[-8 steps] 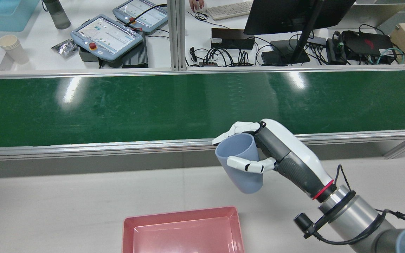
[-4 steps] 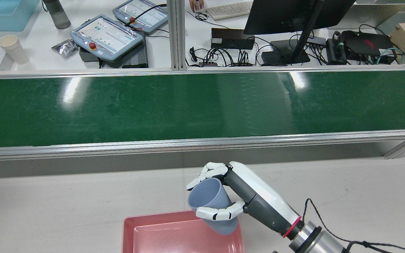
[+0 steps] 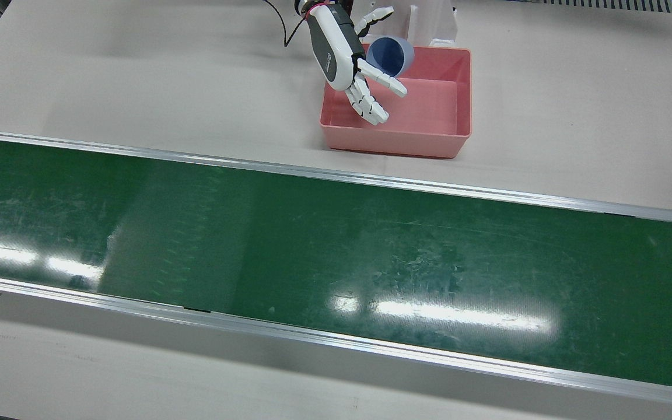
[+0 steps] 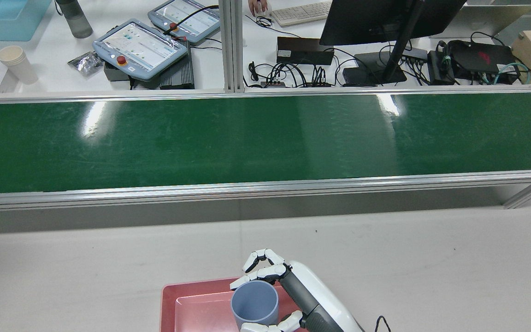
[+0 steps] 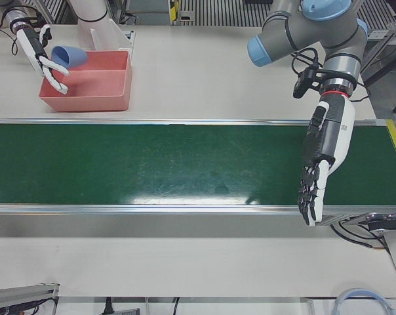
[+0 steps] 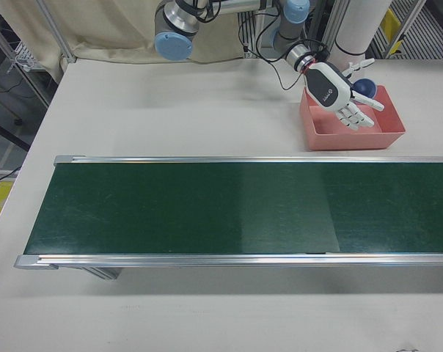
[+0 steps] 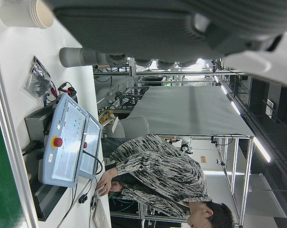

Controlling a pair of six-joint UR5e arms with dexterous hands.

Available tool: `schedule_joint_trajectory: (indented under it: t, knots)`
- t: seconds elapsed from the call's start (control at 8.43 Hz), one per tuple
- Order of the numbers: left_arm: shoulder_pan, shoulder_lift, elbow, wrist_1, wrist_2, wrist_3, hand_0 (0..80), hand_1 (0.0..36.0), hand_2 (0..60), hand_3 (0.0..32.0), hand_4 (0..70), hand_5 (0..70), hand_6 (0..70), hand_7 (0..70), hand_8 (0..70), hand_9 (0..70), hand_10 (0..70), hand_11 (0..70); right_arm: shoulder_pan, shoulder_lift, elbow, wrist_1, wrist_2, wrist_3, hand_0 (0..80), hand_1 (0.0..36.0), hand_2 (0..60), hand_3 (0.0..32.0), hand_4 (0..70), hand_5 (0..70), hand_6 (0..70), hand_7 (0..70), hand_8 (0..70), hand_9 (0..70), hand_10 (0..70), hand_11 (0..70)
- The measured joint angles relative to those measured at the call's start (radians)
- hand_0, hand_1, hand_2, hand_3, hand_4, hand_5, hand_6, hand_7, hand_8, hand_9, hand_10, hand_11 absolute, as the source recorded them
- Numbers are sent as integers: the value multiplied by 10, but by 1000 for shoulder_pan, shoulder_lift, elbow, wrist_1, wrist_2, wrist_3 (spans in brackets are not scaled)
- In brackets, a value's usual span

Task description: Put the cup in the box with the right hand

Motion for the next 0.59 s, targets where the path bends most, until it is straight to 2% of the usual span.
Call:
schedule_joint_trajectory:
  t: [0.12,0.24,0.36,0.59]
  knots:
    - [0,0,0,0,0,0,0,0,0,0,0,0,0,0,0,0,0,0,0,-17,45,11,3,-54,0,0,0,210,0,0,0,0,0,2,0,0]
    - [0,0,0,0,0,0,0,0,0,0,0,0,0,0,0,0,0,0,3,-30,80,16,3,-94,0,0,0,210,0,0,0,0,0,8,0,0]
    - [0,0,0,0,-1,0,0,0,0,0,0,0,0,0,0,0,0,0,8,-40,107,18,0,-117,0,0,0,192,0,0,0,0,0,12,0,0]
    - [0,0,0,0,0,0,0,0,0,0,0,0,0,0,0,0,0,0,58,-70,175,-2,-6,-131,0,0,0,202,0,0,0,0,0,17,0,0]
